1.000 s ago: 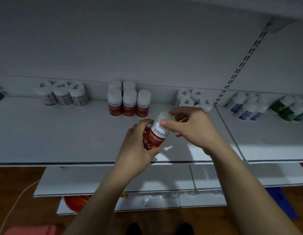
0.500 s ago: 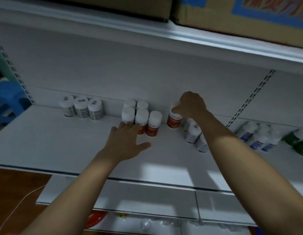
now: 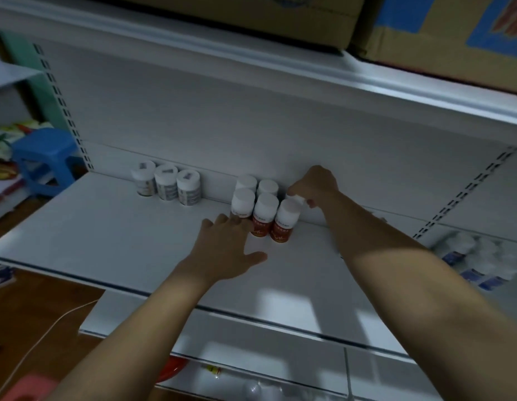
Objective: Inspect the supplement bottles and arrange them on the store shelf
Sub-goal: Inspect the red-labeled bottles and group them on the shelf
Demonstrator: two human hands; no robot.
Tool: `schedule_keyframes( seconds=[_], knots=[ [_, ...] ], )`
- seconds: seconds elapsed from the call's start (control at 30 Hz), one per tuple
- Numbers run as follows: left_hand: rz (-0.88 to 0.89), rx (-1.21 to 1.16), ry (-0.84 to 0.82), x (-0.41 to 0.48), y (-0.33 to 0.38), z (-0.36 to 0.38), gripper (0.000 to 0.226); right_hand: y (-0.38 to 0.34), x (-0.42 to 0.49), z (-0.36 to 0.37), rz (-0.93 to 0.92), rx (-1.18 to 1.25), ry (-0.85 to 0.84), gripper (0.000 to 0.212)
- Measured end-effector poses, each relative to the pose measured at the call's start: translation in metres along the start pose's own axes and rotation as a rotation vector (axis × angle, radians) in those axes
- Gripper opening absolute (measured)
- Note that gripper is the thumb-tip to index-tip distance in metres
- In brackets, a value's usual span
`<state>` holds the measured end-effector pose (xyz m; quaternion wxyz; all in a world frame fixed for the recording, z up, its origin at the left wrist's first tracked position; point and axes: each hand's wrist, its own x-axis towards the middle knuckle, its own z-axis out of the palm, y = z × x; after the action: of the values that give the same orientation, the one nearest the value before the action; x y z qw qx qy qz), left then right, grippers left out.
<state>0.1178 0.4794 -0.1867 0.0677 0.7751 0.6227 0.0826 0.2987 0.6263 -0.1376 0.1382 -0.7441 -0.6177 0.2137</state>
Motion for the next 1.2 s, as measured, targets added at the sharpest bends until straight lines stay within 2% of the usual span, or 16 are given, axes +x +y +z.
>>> schedule_keyframes(
  seconds=[0.47, 0.63, 0.77, 1.0, 1.2],
  knots=[
    [-0.014, -0.036, -0.011, -0.005, -0.009, -0.007, 0.058, -0.016, -0.004, 0.010, -0.050, -0.181, -0.061, 0.031],
    [-0.019, 0.003, -0.021, -0.002, -0.012, -0.008, 0.060, -0.029, -0.002, 0.007, -0.173, -0.331, 0.083, 0.030],
    [-0.015, 0.046, -0.030, 0.000, -0.014, -0.007, 0.060, -0.041, -0.004, 0.022, -0.265, -0.409, 0.057, 0.041],
    [-0.016, 0.077, -0.026, -0.001, -0.016, -0.006, 0.058, -0.051, 0.000, 0.039, -0.237, -0.333, 0.031, 0.050],
    [-0.022, 0.073, -0.014, -0.004, -0.018, -0.006, 0.057, -0.051, -0.003, 0.025, -0.226, -0.245, 0.080, 0.038]
  ],
)
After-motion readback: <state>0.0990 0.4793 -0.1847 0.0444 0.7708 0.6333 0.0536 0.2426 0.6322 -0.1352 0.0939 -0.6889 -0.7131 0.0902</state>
